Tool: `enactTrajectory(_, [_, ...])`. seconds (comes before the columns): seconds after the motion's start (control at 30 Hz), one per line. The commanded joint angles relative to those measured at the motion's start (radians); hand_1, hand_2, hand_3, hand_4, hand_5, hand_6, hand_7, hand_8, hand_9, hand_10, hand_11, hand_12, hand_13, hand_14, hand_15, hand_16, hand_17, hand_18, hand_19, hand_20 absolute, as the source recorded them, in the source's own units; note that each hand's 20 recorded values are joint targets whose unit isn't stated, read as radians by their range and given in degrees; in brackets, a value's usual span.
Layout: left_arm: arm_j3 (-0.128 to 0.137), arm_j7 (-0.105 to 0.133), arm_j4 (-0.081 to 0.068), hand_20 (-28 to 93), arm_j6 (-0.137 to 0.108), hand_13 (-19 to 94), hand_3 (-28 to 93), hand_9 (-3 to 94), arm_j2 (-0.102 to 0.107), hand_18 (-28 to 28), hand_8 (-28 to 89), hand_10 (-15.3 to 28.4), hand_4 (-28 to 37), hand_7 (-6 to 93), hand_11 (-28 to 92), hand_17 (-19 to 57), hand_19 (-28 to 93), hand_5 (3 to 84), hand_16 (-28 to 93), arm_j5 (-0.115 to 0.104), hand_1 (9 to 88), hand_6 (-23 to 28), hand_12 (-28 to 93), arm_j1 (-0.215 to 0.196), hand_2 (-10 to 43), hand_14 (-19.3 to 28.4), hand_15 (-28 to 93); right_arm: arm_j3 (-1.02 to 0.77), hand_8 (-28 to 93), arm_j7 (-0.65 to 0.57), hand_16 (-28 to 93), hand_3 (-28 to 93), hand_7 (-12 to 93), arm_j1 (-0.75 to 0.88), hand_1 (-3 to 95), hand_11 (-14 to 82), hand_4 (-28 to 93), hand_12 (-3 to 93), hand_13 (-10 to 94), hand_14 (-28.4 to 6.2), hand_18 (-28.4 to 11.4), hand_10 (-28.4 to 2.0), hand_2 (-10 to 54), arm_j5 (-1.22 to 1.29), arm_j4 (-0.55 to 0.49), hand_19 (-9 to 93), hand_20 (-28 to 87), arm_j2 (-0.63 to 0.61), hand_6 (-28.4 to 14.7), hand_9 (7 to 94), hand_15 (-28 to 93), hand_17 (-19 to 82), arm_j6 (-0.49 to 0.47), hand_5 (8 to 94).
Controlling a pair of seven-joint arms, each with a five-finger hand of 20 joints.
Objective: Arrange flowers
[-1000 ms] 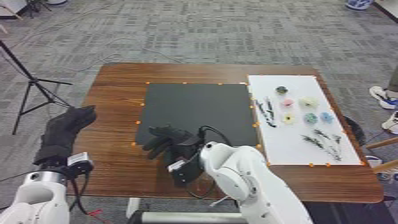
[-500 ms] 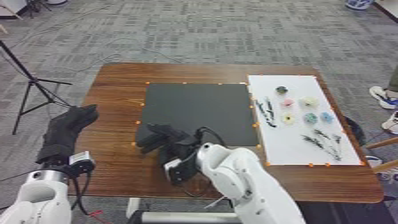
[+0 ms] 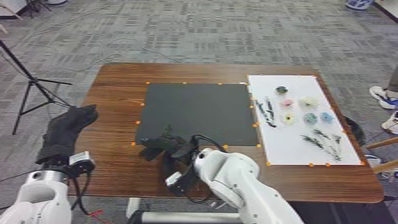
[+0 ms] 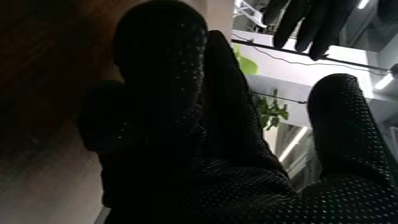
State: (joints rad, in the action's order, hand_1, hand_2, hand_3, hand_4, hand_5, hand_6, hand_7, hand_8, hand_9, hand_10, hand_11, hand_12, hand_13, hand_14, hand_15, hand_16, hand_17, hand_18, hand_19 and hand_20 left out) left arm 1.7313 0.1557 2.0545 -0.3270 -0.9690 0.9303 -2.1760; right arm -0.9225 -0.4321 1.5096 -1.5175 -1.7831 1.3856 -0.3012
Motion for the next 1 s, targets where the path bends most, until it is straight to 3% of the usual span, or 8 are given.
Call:
enactTrajectory(0.03, [-0.007,-0.003,-0.001,13,0.005,35,68,47.2,-0.010,8.6,-6,14.1,-28.3,15.8,21,4.1,6,51.0,0,0.001,21.4,4.1,13,0.004,12.9,17.0,19,-0.014,-7,0.014,29,53,8,-0.008,16.7,6.7,-12,6.1,94,-7.3,-16.9,-16.3,16.1,-0.001,0.002,93,31,0.004,-7.1,58.3,45,62,0.063,60.9])
enactTrajectory(0.47, [-0.005,-0.002,0.003,13,0.001,35,68,47.3,-0.013,8.6,-6,14.1,-28.3,15.7,21,4.1,6,51.0,0,0.000,21.4,4.2,13,-0.003,12.9,16.9,19,-0.022,-7,0.012,28,54,7,-0.017,16.6,6.4,-12,5.8,94,-7.1,-16.7,-16.9,15.6,-0.022,0.007,93,31,0.002,-8.3,56.2,46,63,0.117,58.1])
enactTrajectory(1.0, [-0.002,-0.016,0.006,13,0.007,35,68,47.2,-0.013,8.6,-6,14.1,-28.3,15.5,21,4.1,6,50.9,0,0.002,21.3,4.2,13,-0.007,12.9,16.9,19,-0.008,-7,-0.021,27,54,8,0.014,17.3,6.6,-12,6.1,94,-7.1,-16.8,-16.6,15.2,0.006,-0.028,93,31,-0.010,-7.9,56.8,46,63,0.076,58.2])
